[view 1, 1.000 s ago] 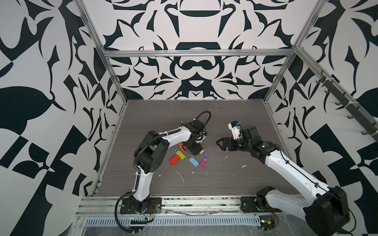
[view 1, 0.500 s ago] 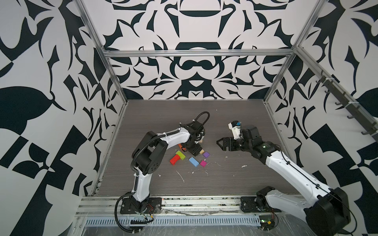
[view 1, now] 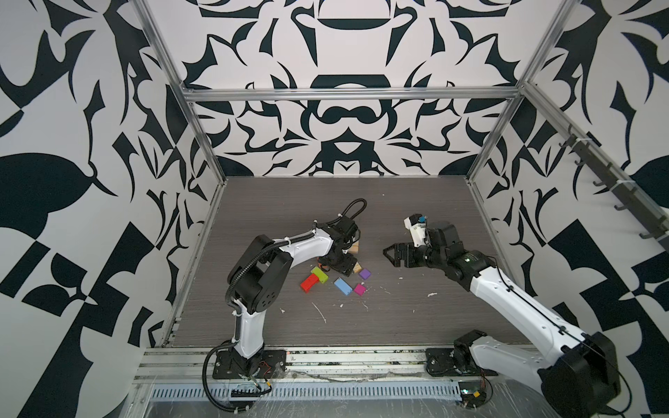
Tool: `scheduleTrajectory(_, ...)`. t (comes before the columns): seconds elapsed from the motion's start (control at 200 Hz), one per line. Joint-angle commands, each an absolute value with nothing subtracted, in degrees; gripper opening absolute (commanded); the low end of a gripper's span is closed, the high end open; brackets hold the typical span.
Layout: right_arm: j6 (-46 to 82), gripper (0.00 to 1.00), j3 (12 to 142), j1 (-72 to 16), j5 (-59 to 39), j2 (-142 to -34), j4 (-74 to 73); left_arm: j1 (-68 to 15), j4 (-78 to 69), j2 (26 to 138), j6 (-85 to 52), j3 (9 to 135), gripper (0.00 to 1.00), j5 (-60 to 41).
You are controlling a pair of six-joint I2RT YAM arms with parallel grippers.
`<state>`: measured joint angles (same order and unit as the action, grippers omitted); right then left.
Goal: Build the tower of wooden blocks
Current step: 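Close the left gripper on a third natural-wood bar, then lift the bar with the left gripper and carry it to the placed pair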
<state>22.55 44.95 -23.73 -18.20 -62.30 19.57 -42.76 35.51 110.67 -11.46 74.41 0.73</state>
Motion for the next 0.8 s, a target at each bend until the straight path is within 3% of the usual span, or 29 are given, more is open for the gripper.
scheduleTrajectory(0.0, 22.60, 0.96, 45.35, -23.98, -18.01, -61.15, 17.61, -42.89, 35.05, 108.19, -17.44, 72.83, 0.56, -0.63)
scheduleTrajectory(0.375, 23.43, 0.96, 45.51, -23.99, -18.59, -62.83, 16.17, -42.89, 30.37, 102.16, -27.78, 69.87, 0.56, -0.95)
scheduleTrajectory(0.795, 23.31, 0.96, 46.37, -23.99, -18.02, -62.66, 17.28, -42.85, 29.04, 103.61, -37.47, 72.71, 0.56, 1.46)
